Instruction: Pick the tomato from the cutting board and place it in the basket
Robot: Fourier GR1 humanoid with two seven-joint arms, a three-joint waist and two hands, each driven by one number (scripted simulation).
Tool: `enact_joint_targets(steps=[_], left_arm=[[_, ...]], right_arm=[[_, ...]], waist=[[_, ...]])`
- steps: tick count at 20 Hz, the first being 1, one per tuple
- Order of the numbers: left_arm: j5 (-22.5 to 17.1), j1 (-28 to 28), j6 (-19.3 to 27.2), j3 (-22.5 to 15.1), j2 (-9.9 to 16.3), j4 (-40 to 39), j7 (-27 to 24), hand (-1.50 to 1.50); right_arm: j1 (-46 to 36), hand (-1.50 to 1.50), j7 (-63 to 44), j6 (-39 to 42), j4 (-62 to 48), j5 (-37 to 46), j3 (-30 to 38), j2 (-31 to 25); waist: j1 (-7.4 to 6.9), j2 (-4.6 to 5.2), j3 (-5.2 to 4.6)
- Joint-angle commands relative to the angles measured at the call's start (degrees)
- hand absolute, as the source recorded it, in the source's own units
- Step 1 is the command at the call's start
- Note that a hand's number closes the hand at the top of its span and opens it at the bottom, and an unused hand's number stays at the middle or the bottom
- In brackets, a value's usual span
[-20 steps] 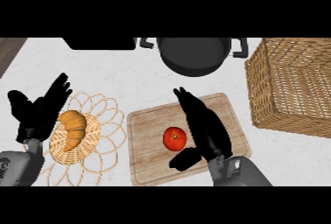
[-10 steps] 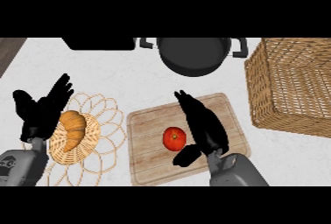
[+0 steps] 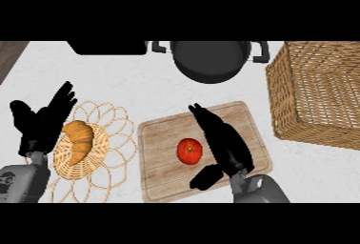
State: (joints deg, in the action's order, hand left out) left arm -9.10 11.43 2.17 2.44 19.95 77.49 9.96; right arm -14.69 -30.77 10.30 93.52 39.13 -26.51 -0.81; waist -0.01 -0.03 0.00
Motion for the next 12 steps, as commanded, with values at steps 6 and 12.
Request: enact_joint_targets(steps=[6, 12], left_arm=[[2.0, 1.8, 0.6, 1.1, -0.5, 5.7, 7.5, 0.00], [3.1, -3.4, -2.2, 2.2, -2.8, 6.0, 2.7, 0.00]], right_arm=[[3.3, -1.50, 4.9, -4.5, -5.9, 5.4, -2.2, -0.4], [2.0, -1.50, -1.6, -7.0, -6.0, 6.9, -6.2, 0.8]], waist=[[-0.22, 0.01, 0.03], [-0.19, -0.01, 0.01]])
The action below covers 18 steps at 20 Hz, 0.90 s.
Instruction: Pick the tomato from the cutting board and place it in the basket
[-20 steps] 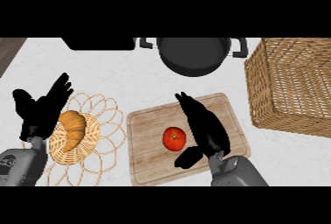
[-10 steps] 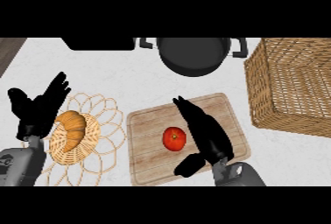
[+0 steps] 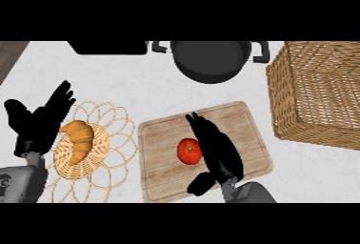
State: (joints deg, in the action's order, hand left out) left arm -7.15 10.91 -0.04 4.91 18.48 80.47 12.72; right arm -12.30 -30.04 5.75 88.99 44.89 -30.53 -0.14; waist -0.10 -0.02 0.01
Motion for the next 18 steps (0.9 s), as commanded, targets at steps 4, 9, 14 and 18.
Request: enact_joint_targets(steps=[4, 9, 14, 18], left_arm=[[1.8, 2.0, -0.2, 0.8, -2.0, -2.1, -0.6, 0.00], [2.6, 1.0, -0.9, 1.2, -2.5, -1.4, -1.2, 0.00], [2.0, -3.2, -2.5, 2.0, -1.7, 4.1, 0.6, 0.00], [1.9, 1.8, -3.6, 3.9, -1.4, -3.6, -1.1, 0.00]], right_arm=[[-3.1, 1.50, 2.8, 2.4, -4.9, 2.4, 1.3, -0.4], [-5.1, 1.50, 0.0, -1.4, -9.1, 3.0, -4.7, 0.1], [-9.1, 1.50, 1.1, -4.3, -15.7, 1.6, -5.7, 0.1], [-5.0, 1.50, 0.5, -3.8, -10.9, 2.9, -9.3, 0.1]], waist=[[0.09, 0.03, -0.01], [-0.09, 0.01, 0.00], [-0.52, 0.02, 0.01], [0.04, 0.01, -0.01]])
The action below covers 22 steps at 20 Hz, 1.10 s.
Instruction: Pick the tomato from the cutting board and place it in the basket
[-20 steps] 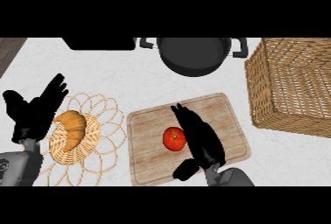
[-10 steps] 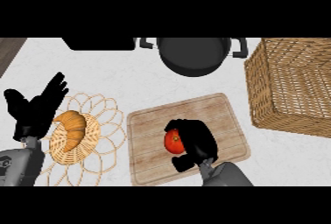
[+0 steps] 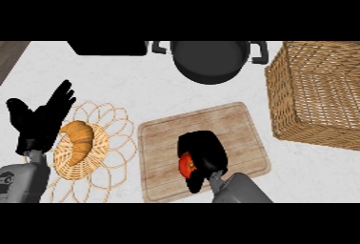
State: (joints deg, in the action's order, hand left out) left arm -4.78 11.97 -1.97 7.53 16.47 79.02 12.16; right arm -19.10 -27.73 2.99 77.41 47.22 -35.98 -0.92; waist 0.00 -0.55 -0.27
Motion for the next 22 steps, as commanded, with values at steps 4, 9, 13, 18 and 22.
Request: enact_joint_targets(steps=[4, 9, 13, 18, 22], left_arm=[[0.7, -4.0, 0.4, -0.4, -1.2, 3.0, -0.3, 0.00], [0.1, -0.2, 0.7, 0.3, -0.4, 3.0, 2.8, 0.00], [1.1, -0.8, 1.6, 0.8, -0.7, 0.6, 0.1, 0.00], [-0.1, -0.8, 0.1, 2.2, 0.6, 0.0, 0.0, 0.00], [0.4, -3.7, 0.0, 1.2, -0.5, 1.2, -1.1, 0.00]], right_arm=[[20.4, 1.50, 1.3, 1.0, 19.8, 2.7, -10.8, -9.7], [36.4, 1.50, 5.2, -6.2, 33.4, 5.0, -17.1, -21.9], [42.3, 1.50, 10.5, -12.8, 45.1, -0.3, -18.5, -22.5], [45.8, 1.50, 15.5, -19.6, 55.4, -0.5, -20.0, -23.5], [48.1, 1.50, 12.7, -21.0, 64.5, 2.1, -16.2, -27.0]], waist=[[1.10, 0.07, 0.25], [1.47, 0.19, 0.28], [2.14, 0.25, 0.30], [2.39, 0.07, 0.28], [1.53, 0.15, 0.23]])
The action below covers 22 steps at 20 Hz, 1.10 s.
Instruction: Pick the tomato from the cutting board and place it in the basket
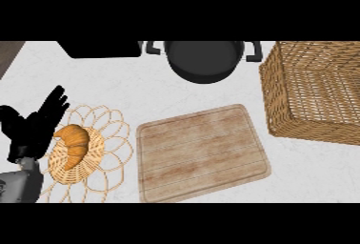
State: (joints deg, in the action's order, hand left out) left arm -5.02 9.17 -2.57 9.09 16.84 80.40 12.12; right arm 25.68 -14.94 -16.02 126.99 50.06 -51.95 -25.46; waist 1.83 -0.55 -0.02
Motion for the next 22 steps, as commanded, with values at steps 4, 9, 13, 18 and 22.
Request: enact_joint_targets(steps=[4, 9, 13, 18, 22], left_arm=[[-1.0, 0.7, -0.6, 0.1, 0.3, 1.9, 2.2, 0.00], [-0.1, 2.1, 0.0, -0.3, -0.7, -0.4, 0.8, 0.00], [-1.0, 1.5, -1.9, 0.8, 1.2, -0.1, 0.6, 0.00], [0.2, 1.5, -0.7, -0.9, -0.6, 0.2, 0.2, 0.00], [0.8, 2.0, -0.5, -1.7, -1.0, 0.8, 1.3, 0.00]], right_arm=[[4.8, 1.50, -6.0, -0.1, 23.0, 2.6, 2.2, -2.9], [3.2, 1.50, -10.0, 2.2, 27.2, 2.4, 7.8, -4.9], [-2.9, 1.50, -14.4, 3.6, 26.3, 1.3, 11.8, -0.6], [-11.9, 1.50, -22.5, 8.9, 26.3, -0.7, 18.5, 3.1], [-24.2, 1.50, -28.4, 13.9, 21.2, -3.6, 29.2, 5.5]], waist=[[-0.60, 0.16, -0.07], [-0.60, 0.51, -0.19], [-1.77, 0.65, -0.22], [-1.91, 0.67, -0.26], [-2.71, 0.83, -0.20]])
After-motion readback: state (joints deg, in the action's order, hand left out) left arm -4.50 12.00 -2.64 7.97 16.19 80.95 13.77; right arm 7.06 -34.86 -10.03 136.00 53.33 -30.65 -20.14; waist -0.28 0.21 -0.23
